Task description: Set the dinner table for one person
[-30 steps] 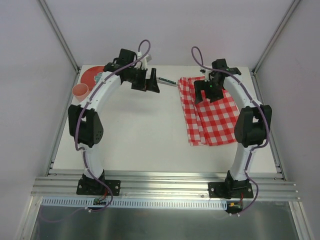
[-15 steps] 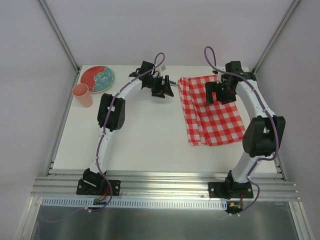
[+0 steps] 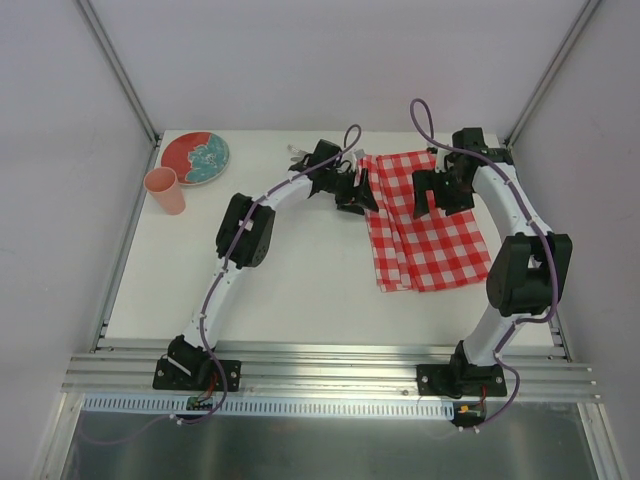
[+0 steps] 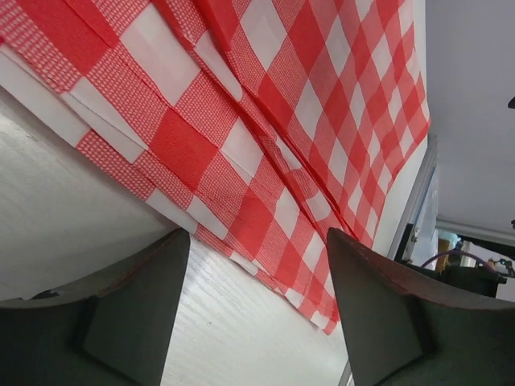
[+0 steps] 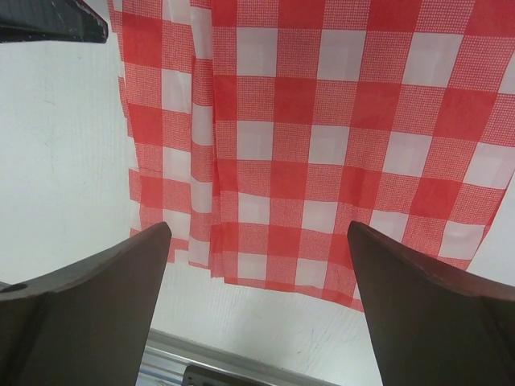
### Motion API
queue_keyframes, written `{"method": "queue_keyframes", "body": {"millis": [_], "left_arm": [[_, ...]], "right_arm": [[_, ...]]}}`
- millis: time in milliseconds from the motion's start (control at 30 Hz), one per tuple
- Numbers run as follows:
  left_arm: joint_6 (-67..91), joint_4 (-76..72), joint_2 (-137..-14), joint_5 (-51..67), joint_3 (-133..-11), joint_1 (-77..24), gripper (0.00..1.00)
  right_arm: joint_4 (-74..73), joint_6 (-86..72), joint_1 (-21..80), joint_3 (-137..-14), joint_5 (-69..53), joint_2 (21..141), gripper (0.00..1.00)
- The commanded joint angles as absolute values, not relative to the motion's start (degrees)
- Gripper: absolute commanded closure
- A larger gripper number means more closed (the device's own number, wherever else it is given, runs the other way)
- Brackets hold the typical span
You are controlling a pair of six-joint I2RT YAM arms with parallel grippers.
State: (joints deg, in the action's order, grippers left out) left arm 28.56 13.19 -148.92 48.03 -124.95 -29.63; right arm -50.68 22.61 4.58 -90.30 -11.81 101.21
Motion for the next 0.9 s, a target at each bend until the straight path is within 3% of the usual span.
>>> {"method": "queue_keyframes", "body": {"millis": [0,67,100,167,400,500,867], "left_arm": [[30.9,10.9,-151.2,48.5,-126.7,-29.4,0.33],[31.5,10.6,-152.0,48.0,-126.7,-29.6,0.39],[31.6,10.7,-152.2,47.8,-126.6,-29.8,0.54],[32.0,10.8,-152.3,46.8,-126.0,-30.0,0.69],[32.2,11.1,-150.7,48.5,-120.6,-30.1,0.81],[31.7,11.3,-149.8,49.3,-118.0,-30.1,1.00],[26.0,19.0,-134.5,52.6,-98.1,-27.4,1.00]], "right_arm": [[-52.0,23.4,3.8,-90.4,-12.0,98.1,0.03],[-52.0,23.5,3.7,-89.8,-12.0,97.7,0.03],[-52.1,23.5,3.5,-89.7,-12.0,97.6,0.03],[-51.9,23.5,3.3,-89.1,-12.0,97.6,0.03],[-51.7,23.5,2.5,-89.3,-12.5,97.6,0.03],[-51.9,23.7,2.1,-89.0,-12.7,97.6,0.03],[-55.5,26.1,1.8,-84.5,-17.2,93.5,0.03]]}}
